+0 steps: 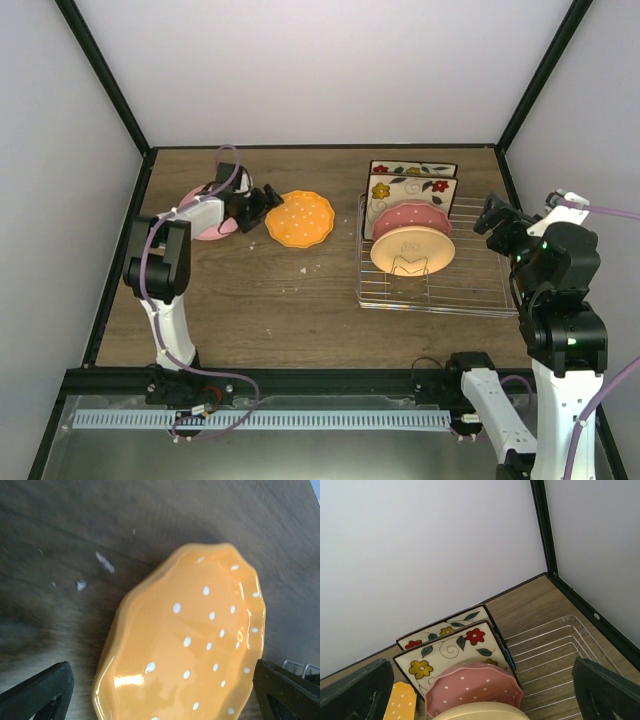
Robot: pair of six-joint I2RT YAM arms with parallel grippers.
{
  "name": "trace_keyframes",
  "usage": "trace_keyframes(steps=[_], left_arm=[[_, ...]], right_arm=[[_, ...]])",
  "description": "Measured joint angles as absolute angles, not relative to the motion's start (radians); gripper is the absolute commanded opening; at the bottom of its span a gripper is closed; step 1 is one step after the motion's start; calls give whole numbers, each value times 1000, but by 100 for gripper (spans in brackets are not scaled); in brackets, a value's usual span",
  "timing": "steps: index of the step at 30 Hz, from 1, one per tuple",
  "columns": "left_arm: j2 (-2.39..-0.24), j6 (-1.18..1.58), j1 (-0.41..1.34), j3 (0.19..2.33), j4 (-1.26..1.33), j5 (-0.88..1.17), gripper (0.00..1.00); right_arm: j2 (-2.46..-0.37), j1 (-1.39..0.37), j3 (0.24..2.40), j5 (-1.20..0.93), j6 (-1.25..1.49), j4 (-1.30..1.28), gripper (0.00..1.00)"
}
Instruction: Unload the plates from the dish rack
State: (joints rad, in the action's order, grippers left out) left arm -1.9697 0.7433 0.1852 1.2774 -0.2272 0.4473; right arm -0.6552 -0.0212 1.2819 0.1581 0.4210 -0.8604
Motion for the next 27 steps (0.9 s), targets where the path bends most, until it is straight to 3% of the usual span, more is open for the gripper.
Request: trace_keyframes(steps=[6, 12, 19, 27], left_arm=[[-1935, 591, 186, 1427, -299, 337, 91], [-1830, 239, 292, 1600, -223, 406, 89], [-1641, -258, 704, 1498, -260, 548, 84], [-1636, -563, 809, 1368, -340, 477, 82]], right_arm=[[-646, -21, 1272, 158, 428, -860, 100], [-636, -21, 1243, 150, 431, -854, 100], [-638, -21, 1234, 139, 431, -843, 100], [-626, -21, 1234, 140, 428, -844, 100]])
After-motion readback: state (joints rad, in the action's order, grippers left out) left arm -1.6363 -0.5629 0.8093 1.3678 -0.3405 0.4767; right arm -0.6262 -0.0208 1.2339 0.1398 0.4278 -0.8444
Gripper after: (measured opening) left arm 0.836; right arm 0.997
